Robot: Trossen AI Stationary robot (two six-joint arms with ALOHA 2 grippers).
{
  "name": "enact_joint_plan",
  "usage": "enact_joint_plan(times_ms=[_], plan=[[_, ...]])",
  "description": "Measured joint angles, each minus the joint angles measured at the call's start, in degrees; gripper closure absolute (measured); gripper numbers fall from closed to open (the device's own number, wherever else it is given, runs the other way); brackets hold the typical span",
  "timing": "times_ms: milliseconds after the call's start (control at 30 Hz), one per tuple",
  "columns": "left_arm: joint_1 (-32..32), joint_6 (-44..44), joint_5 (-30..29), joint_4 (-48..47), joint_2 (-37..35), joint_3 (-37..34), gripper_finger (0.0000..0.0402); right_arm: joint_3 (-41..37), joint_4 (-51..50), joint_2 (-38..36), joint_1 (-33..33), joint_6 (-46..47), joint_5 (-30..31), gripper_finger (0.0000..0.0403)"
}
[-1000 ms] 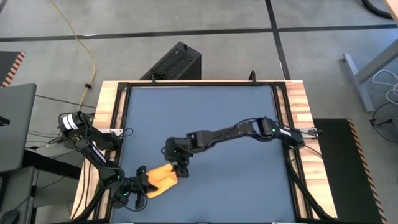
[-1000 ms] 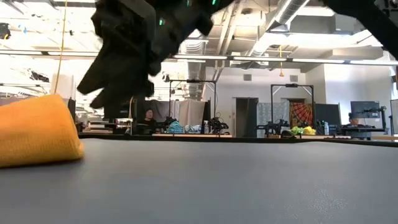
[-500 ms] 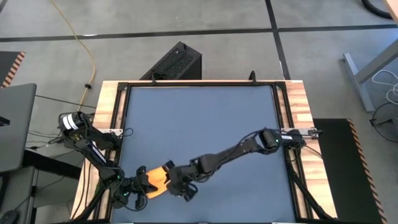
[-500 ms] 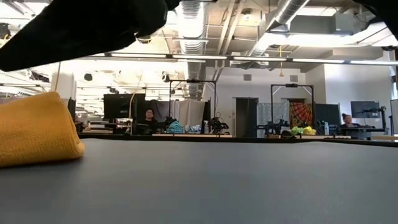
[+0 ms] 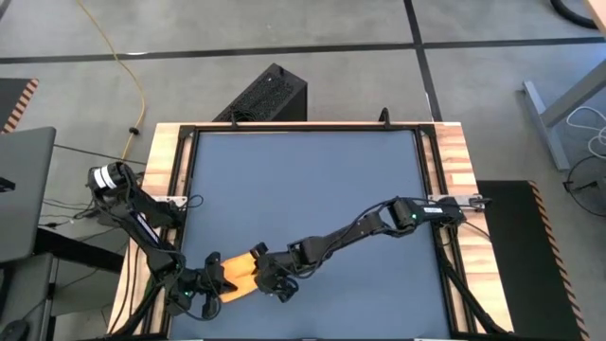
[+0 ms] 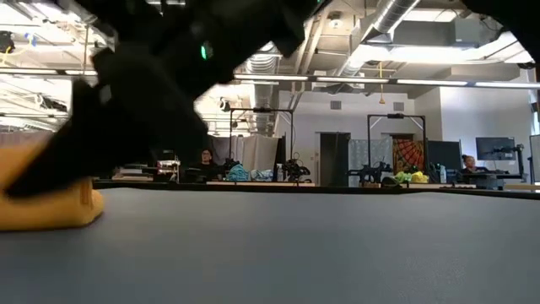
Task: Roll towel
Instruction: Roll the orange microfiber towel
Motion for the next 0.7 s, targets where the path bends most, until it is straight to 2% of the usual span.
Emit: enact_joint_plan(times_ms=[167,300,567,700], plan=[[0.0,-0.9,-0.3,-2.3,-1.0,0.0,0.0401,0.2,1.1,1.7,0.0,2.0,1.7,0.0172],[0.0,-1.0,-0.2,-2.3,-1.0,0.0,0.0401,0.1,0.8,2.6,-0.6,8.2,0.8,0.0207],[0.0,-1.8,-0.9,-3.9,-1.0,0.0,0.0401,0.1,0.8,2.7,-3.8,24.5,-14.5,0.0357],[0.3,-2.5,-1.3,-5.1,-1.0,0.0,0.0401,0.1,-0.5,2.8,-6.1,36.4,-22.4,0.0366]])
